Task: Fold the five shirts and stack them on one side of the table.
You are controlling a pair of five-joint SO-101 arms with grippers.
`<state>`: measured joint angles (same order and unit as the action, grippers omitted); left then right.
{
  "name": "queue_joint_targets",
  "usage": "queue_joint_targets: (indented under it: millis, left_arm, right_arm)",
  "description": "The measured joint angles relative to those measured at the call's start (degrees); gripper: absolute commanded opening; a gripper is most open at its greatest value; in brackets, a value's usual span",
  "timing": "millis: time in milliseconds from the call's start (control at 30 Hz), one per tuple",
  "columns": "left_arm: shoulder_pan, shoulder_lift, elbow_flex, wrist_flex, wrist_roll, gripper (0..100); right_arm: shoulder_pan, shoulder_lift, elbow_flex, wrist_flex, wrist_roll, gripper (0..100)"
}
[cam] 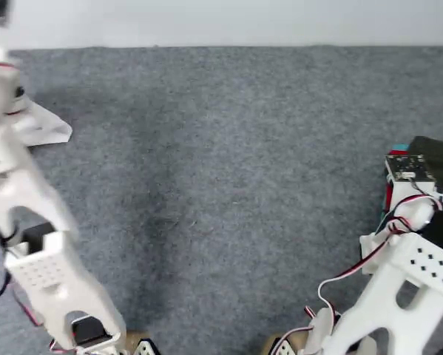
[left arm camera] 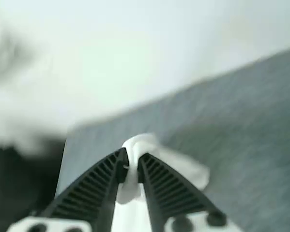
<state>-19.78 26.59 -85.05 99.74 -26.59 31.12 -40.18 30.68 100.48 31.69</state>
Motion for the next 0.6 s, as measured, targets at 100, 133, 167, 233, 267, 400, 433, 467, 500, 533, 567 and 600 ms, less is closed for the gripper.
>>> queue_joint_targets:
  millis: [100,133,167,233,267,400,433,467,500,533,567,600]
  left_arm:
    - [8.1,-3.5,0.0,-1.1,0.0,1]
    - [10.6,-4.5,0.0,-1.9,0.0,1]
    - [13.2,-5.5,0.0,-2.8,0.0,1]
    - [18.5,-7.1,0.0,-5.0,0.0,1]
    - [21.0,-7.9,0.0,-6.0,0.0,1]
    - [30.6,-11.0,-0.1,-7.8,-4.0,1]
    - [32.6,-11.6,-0.1,-7.8,-5.7,1]
    - [34.4,-12.2,-0.1,-7.4,-7.2,1]
    - [35.6,-12.7,-0.1,-6.3,-8.4,1]
    - [36.2,-13.2,-0.2,-4.9,-8.9,1]
    - [36.6,-13.4,-0.4,-3.3,-9.1,1]
    - [36.7,-13.5,-0.4,-1.7,-9.2,1]
  right_arm:
    - [0.0,0.0,2.9,0.0,0.0,2.8]
    - [0.0,0.0,3.9,0.0,0.0,2.8]
    - [0.0,0.0,4.9,0.0,0.0,2.8]
    - [0.0,0.0,6.8,0.0,0.0,2.8]
    - [0.0,0.0,7.4,0.0,0.0,2.8]
    - [0.0,0.0,7.9,0.0,0.0,2.8]
    - [0.0,0.0,7.9,0.0,0.0,2.8]
    - [0.0,0.0,7.9,0.0,0.0,2.8]
    - [0.0,0.0,7.9,0.0,0.0,2.8]
    - [0.0,0.0,7.9,0.0,0.0,2.8]
    - [0.0,0.0,7.9,0.0,0.0,2.8]
    - [0.0,0.0,7.9,0.0,0.0,2.8]
